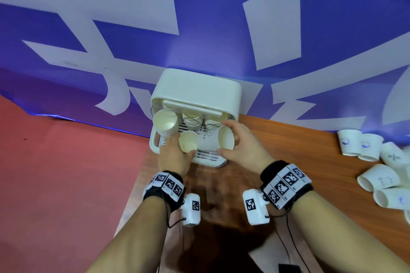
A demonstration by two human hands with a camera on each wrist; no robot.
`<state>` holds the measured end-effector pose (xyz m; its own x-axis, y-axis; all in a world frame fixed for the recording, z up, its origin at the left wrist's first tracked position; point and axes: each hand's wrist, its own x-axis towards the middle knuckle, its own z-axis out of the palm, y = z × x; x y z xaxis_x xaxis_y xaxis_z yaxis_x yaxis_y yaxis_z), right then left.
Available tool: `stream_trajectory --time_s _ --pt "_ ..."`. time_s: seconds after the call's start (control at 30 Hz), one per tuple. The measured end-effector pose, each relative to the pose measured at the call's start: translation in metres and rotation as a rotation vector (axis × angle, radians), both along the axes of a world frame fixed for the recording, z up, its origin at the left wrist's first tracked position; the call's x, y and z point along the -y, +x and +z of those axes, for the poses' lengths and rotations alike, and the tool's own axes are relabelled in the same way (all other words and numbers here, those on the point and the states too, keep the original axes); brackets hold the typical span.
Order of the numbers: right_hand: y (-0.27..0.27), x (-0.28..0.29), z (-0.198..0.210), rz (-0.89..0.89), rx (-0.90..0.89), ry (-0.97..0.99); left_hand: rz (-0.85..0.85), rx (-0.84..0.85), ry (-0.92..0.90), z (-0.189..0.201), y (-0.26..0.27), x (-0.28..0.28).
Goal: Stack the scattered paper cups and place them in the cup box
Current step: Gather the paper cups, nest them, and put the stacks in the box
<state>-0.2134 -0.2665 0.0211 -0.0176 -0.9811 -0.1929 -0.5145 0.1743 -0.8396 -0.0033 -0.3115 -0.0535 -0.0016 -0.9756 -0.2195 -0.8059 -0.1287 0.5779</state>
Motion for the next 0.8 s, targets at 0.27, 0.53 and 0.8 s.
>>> stream_trajectory --time_s 0.27,0.53,0.8 --pt "0.041 0.012 -0.003 0.114 -0.185 -0.111 -0.005 -0.128 -0.054 0.004 0.028 -0.009" --pt "0.069 0.033 -0.023 0.186 -0.343 -0.089 0.066 -0.139 -0.014 0.007 0.060 -0.012" --pt "0.084 0.052 -0.043 0.227 -0.427 -0.080 0.057 -0.159 -0.028 0.005 0.071 -0.012"
